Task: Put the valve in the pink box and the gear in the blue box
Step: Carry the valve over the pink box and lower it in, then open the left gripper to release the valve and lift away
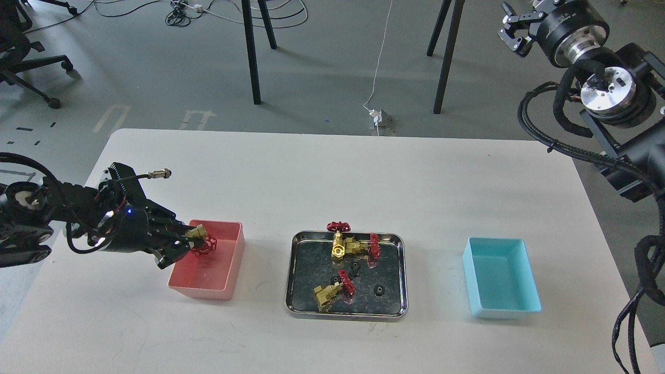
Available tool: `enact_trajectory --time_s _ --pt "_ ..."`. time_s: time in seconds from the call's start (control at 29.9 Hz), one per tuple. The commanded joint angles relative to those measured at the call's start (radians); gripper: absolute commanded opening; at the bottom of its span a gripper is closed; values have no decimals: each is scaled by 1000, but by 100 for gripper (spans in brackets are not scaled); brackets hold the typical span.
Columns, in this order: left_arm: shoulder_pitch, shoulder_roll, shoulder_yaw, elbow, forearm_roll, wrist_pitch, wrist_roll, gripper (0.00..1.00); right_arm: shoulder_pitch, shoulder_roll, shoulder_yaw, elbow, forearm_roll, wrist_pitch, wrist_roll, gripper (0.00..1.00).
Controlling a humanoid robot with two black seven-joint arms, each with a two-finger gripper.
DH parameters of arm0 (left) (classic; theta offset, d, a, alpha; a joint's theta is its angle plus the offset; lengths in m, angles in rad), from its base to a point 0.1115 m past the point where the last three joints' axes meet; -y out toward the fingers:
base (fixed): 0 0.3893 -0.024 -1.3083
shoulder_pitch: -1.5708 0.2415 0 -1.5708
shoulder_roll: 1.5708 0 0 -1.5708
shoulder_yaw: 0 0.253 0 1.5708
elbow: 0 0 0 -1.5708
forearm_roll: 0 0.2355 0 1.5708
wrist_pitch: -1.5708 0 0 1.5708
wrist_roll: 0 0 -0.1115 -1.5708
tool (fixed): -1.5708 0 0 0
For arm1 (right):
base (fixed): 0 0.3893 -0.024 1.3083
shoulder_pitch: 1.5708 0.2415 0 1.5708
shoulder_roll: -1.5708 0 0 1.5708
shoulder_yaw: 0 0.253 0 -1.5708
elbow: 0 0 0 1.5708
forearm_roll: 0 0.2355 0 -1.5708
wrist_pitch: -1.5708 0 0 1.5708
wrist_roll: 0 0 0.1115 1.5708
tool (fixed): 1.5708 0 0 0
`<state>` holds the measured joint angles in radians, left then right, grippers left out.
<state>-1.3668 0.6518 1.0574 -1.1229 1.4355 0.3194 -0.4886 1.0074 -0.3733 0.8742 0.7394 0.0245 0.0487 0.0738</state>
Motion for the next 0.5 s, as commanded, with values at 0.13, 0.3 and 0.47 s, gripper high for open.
enact_trajectory --time_s 0.13,0.3,0.47 --pt "71 -26 -66 0 -1 0 0 17 -20 -3 2 12 2 -1 0 100" --pt "75 -24 -68 0 -1 0 0 33 -21 -3 15 12 2 0 11 100" --pt "78 -20 -111 0 -4 0 0 61 -21 -9 0 17 -8 3 12 100"
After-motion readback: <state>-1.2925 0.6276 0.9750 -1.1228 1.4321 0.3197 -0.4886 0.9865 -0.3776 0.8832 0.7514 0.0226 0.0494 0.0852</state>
